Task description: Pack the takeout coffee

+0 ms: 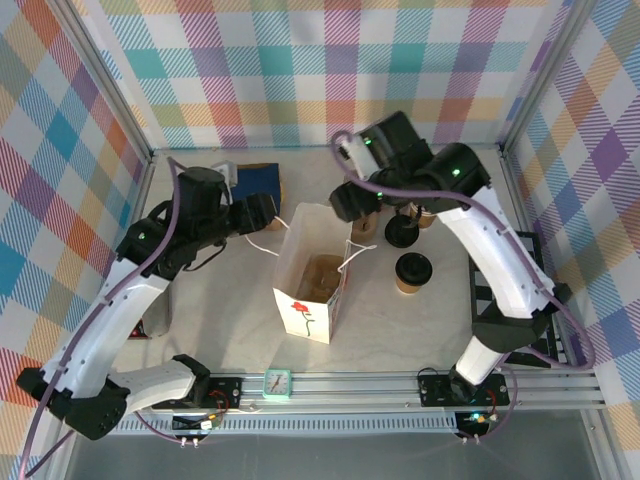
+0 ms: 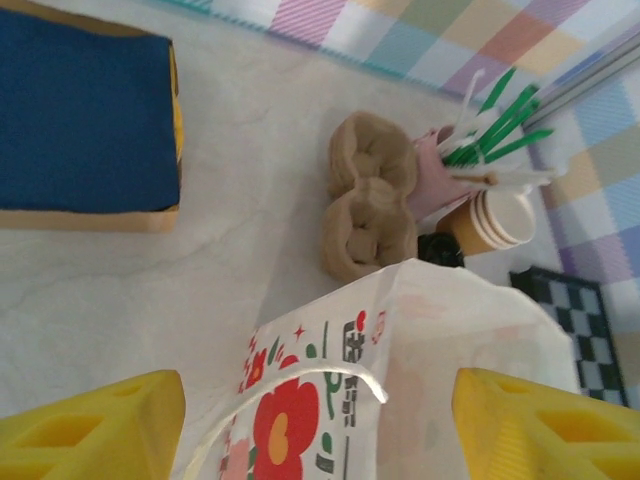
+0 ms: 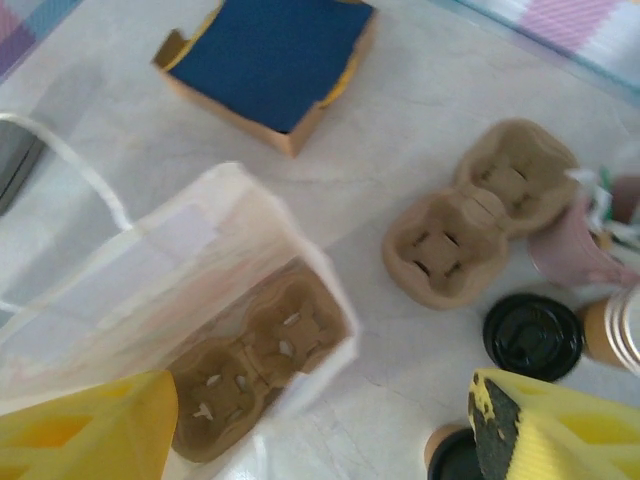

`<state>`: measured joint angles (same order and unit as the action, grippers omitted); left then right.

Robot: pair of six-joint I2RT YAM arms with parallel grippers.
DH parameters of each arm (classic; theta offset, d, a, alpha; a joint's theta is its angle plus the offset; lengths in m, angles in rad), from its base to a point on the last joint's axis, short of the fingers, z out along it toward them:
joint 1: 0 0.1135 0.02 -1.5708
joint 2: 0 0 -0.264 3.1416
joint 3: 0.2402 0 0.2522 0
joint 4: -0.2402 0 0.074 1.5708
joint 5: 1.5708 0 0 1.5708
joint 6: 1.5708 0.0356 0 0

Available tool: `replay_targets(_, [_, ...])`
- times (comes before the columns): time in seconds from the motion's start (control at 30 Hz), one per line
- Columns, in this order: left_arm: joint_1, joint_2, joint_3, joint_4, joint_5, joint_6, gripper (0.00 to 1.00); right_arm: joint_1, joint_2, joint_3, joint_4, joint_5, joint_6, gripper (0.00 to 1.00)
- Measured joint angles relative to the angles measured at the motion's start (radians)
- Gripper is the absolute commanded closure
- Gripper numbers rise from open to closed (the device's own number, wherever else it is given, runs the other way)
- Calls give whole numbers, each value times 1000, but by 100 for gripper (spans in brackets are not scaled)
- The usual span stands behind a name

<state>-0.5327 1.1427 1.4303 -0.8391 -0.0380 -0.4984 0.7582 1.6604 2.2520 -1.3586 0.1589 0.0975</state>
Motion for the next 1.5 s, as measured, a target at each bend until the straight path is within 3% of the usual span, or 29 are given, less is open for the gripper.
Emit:
replay_targets(0.1, [-22,45,16,-27,6,27,28,-58,-37,-93,14,-31,56,23])
replay_targets(0.23, [-50,108,54,-53,14,63,29,-64,-46,-190,37,-75,100,27])
replay_targets(0.63, [-82,204,72,-79,22,100,34,-64,-52,-400,115,-162,154,57])
replay_targets(0.87, [-82,204,53,-75,35,95,69,-64,-67,-423,133,-158,154,82])
replay_targets(1.03, [-87,195,42,-75,37,92,82,-64,-63,-388,124,-141,145,100])
replay_targets(1.33, [-88,3,-54,-20,40,97,88,-55,-56,-304,154,-133,122,100])
replay_targets(1.5, [-89,-121,-121,29,81,114,88,11,-125,-406,262,-93,88,100])
